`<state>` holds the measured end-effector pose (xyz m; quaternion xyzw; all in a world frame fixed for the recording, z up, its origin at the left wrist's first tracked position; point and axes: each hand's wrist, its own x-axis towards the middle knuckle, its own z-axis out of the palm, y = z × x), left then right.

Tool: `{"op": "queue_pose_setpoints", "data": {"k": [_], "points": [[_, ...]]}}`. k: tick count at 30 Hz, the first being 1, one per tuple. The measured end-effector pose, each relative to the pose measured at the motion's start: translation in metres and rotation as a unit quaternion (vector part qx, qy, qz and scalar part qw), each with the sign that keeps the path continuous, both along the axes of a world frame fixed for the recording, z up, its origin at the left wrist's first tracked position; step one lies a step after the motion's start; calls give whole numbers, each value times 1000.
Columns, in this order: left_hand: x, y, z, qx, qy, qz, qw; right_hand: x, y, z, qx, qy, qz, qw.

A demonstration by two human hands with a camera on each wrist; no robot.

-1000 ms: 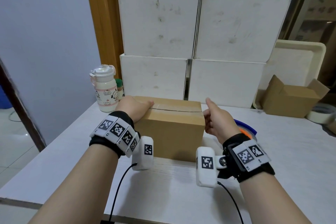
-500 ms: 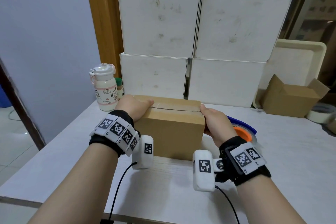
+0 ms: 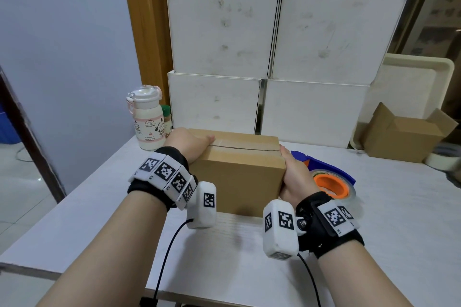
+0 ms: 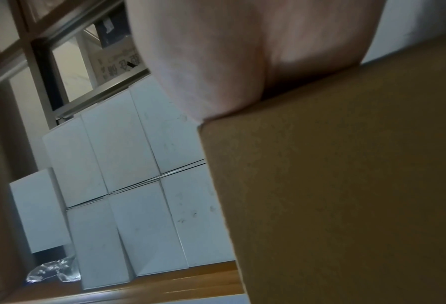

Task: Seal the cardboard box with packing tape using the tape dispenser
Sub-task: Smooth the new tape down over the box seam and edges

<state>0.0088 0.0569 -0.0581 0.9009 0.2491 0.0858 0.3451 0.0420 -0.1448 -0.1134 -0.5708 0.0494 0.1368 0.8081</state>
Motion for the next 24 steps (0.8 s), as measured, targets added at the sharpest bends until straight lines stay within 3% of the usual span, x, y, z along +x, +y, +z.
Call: {"op": "queue_pose_setpoints", "data": {"k": [11, 15, 18, 20, 24], "points": [[-3, -3, 3, 5, 9, 1, 1000, 4, 0, -3, -53, -36, 19, 998], [-6, -4, 5, -3, 8, 2, 1000, 3, -10, 13, -99, -25, 3, 995], [-8, -5, 5, -6, 10, 3, 1000, 8, -17, 37, -145, -4, 55, 988], [-8, -5, 5, -8, 12, 3, 1000, 10, -11, 52, -218, -18, 66, 973], [-10, -10, 7, -12, 14, 7, 1000, 6, 8, 63, -420, -75, 80, 901]]}}
